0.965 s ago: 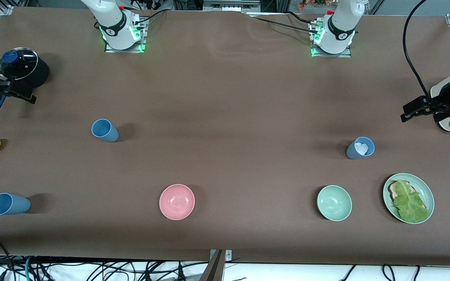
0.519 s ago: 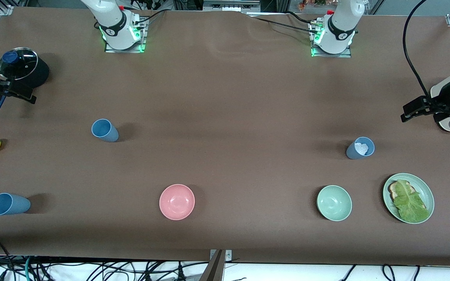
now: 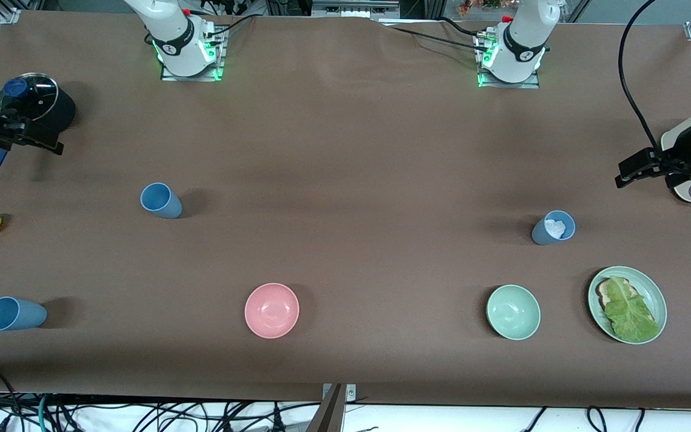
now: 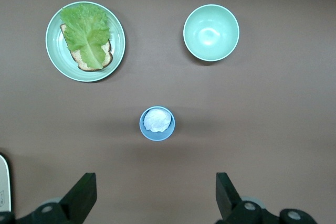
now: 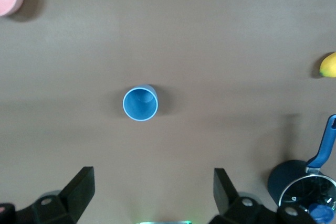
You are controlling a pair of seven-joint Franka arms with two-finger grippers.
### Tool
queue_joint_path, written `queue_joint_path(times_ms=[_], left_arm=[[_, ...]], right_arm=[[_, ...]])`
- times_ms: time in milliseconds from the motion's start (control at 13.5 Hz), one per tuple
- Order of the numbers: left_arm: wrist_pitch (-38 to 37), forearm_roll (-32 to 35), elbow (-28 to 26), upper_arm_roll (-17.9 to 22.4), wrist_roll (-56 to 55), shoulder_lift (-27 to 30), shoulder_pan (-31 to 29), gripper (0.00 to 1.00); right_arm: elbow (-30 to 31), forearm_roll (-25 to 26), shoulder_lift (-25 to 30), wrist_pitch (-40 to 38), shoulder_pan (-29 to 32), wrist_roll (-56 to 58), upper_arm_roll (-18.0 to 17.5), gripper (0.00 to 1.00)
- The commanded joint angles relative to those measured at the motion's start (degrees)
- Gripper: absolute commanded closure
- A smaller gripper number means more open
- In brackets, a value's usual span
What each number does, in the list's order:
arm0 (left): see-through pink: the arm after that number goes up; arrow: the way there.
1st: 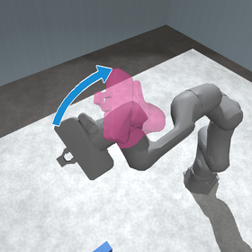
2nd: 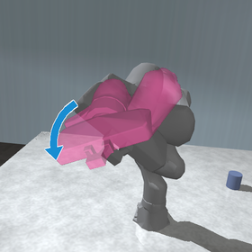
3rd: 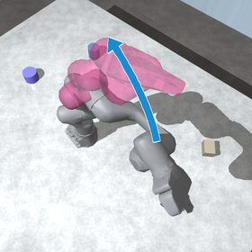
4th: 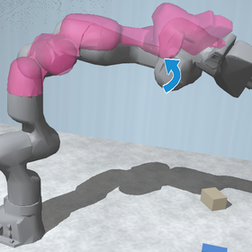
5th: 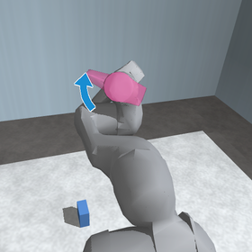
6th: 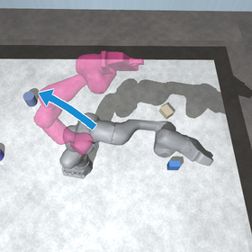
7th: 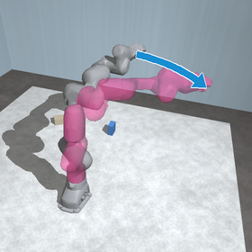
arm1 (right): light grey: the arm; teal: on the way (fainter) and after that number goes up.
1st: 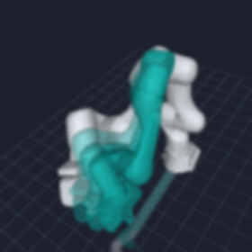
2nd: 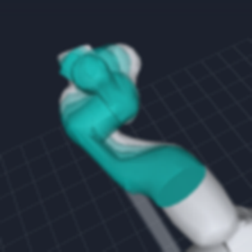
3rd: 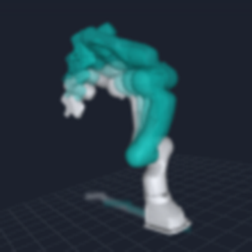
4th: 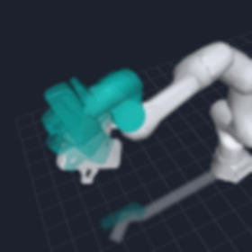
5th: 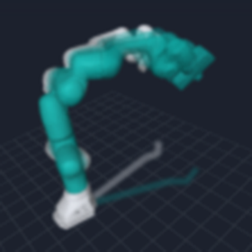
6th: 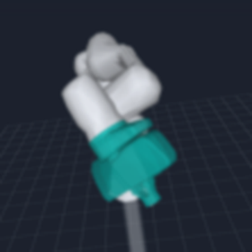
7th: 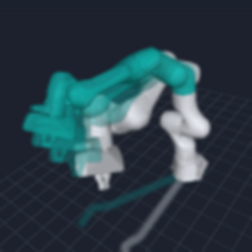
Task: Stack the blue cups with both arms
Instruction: 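Reach the right gripper down around the empty blue cup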
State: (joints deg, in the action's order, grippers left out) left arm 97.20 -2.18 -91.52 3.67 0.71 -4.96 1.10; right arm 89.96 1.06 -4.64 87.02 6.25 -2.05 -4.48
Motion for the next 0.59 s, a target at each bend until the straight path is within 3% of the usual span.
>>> queue_joint_path(times_ms=[0, 297, 519], left_arm=[[0.0, 1.0, 0.9, -0.1, -0.2, -0.4, 0.2, 0.0], [0.1, 1.0, 0.9, -0.1, -0.2, -0.5, 0.2, 0.0], [0.0, 1.0, 0.8, -0.1, -0.2, -0.5, 0.2, 0.0]], right_arm=[[-1.7, -0.1, -4.3, -0.6, 0.0, 2.1, 0.1, 0.0], [-1.7, -0.3, -9.1, 1.5, 0.4, 7.3, 0.4, 0.0], [3.7, -0.5, -10.6, 8.5, 0.1, 7.8, 0.1, 0.0]])
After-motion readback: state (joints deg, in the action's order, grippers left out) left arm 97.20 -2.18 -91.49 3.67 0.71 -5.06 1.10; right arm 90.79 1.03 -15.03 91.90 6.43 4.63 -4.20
